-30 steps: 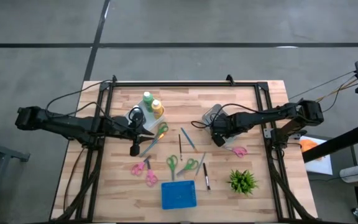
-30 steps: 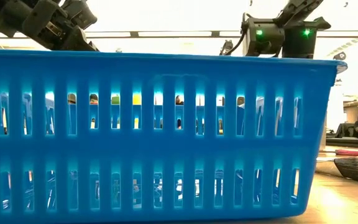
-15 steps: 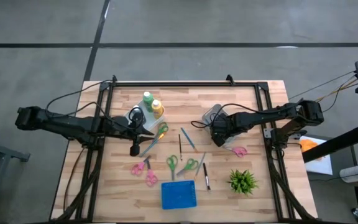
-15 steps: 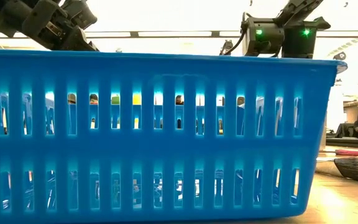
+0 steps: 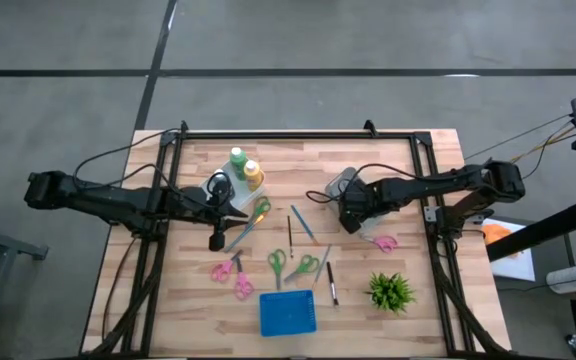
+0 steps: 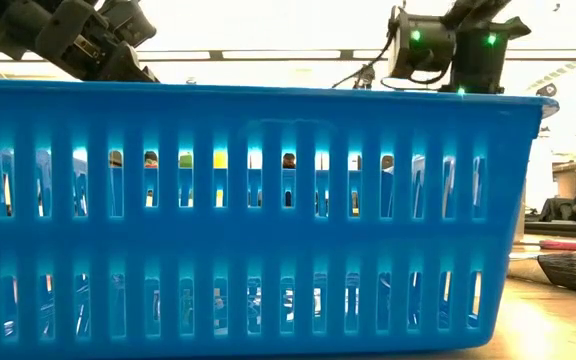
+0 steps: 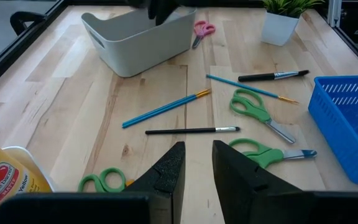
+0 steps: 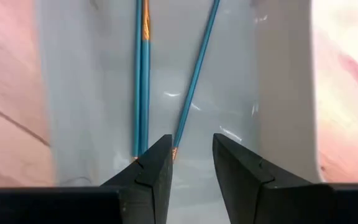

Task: Pick & Place Paint Supplies
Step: Put the blue paintbrush into the gray bin

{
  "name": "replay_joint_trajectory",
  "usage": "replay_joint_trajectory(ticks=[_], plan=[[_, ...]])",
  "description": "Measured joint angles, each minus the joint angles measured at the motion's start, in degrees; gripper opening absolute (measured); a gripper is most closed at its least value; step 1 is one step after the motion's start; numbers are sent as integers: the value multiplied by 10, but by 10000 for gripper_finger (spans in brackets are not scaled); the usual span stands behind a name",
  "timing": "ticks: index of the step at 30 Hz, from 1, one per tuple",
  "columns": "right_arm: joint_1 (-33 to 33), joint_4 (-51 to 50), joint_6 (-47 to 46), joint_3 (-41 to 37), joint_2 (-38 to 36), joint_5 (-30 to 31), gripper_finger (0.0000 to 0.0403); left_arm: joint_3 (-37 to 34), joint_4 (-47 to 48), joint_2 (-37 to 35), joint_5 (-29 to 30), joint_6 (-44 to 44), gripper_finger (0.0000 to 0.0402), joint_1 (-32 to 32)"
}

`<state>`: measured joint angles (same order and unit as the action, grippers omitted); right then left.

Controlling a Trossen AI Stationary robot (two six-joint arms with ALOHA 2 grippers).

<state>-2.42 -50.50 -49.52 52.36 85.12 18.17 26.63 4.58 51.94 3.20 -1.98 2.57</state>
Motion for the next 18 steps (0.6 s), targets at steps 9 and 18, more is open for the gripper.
replay_joint_trajectory(ticks=[9,18], plan=[[11,-32,18,81,-20,45,111,0,0,0,0,0,82,0],[44,-29,37,178,28,72,111,0,0,0,0,0,82,0]])
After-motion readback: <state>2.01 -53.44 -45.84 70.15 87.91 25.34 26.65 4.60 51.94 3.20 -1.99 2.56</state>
